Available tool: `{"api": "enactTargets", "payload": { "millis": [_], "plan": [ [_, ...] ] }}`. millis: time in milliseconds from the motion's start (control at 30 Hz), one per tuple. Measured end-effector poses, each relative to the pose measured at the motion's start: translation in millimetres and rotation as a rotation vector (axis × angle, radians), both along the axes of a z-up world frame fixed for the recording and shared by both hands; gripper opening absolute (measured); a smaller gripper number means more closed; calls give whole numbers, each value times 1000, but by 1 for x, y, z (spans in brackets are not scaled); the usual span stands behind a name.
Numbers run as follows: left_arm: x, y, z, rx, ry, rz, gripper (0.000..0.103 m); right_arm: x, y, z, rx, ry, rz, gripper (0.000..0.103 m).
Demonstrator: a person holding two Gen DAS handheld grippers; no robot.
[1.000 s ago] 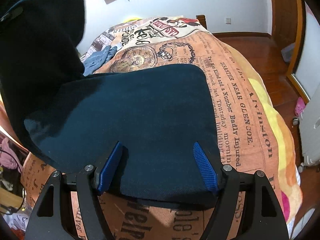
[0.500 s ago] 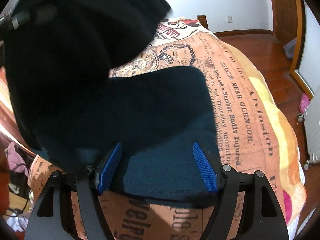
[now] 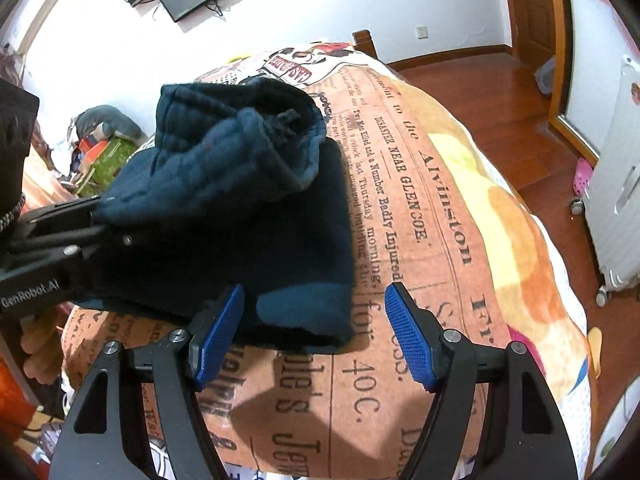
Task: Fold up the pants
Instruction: 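Lower the pants bundle onto the bed with the left gripper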
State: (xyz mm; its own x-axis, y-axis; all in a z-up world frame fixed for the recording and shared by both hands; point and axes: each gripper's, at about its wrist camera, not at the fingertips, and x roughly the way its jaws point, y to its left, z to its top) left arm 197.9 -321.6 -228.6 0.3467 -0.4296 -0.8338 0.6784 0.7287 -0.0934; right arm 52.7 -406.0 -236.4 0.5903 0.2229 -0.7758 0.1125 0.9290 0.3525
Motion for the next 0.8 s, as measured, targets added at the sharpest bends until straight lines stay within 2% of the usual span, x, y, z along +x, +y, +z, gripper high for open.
{"api": "enactTargets", "payload": {
  "millis": [200, 300, 433, 467, 500, 567, 633, 800],
  "plan": [
    [-8, 2, 5, 33, -2, 7, 32, 6, 6, 4, -14, -7, 3, 70],
    [-13, 6, 9, 27, 9, 6, 38, 3, 7, 5, -18, -9, 5, 70],
    [-23, 14, 20, 16, -1, -2, 43, 1, 7, 6, -20, -13, 2, 70],
    [-24, 16, 22, 12, 0, -2, 47, 0, 7, 6, -21, -14, 1, 70],
    [-26, 20, 26, 7, 4, 2, 62, -1, 7, 7, -22, -16, 1, 70],
    [-31, 32, 36, -48, 6, 11, 77, -2, 7, 8, -22, -19, 3, 70],
    [-35, 45, 46, -69, -26, 26, 81, -2, 8, 8, -24, -21, 6, 70],
    [-21, 79, 64, -34, -115, 119, 81, -2, 12, 5, -16, -16, 21, 70]
  ]
}}
